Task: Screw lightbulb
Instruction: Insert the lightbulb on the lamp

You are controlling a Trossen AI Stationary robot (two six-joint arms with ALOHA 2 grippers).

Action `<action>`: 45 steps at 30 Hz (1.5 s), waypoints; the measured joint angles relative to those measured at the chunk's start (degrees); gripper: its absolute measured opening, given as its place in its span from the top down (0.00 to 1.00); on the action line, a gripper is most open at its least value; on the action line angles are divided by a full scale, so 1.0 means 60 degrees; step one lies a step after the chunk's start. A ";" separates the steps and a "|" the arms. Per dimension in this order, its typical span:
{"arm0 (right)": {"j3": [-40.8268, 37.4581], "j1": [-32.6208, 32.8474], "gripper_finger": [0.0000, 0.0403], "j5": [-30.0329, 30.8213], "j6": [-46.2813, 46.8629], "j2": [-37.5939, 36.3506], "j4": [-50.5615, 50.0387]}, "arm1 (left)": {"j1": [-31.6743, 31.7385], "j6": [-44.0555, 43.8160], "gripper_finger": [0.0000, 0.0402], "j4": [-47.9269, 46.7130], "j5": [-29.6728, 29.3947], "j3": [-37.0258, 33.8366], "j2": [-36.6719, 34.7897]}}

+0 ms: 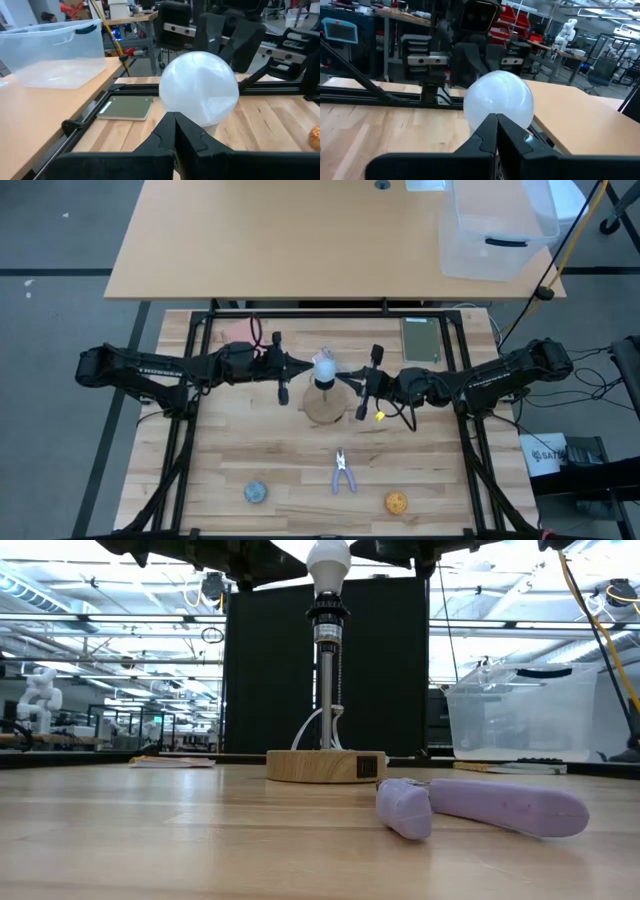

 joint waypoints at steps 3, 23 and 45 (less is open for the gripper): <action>0.0000 0.0113 1.00 0.0055 -0.0075 0.0000 -0.0082 | -0.0009 -0.0007 1.00 0.0013 0.0000 0.0000 0.0000; 0.0000 0.0397 1.00 0.1468 -0.0146 0.0004 -0.0836 | -0.0712 0.1023 1.00 -0.0394 0.0009 -0.0004 -0.0937; 0.0000 -0.0358 1.00 0.0341 -0.0466 -0.0011 0.0281 | -0.0365 0.0561 1.00 0.0269 0.0433 -0.0004 -0.0047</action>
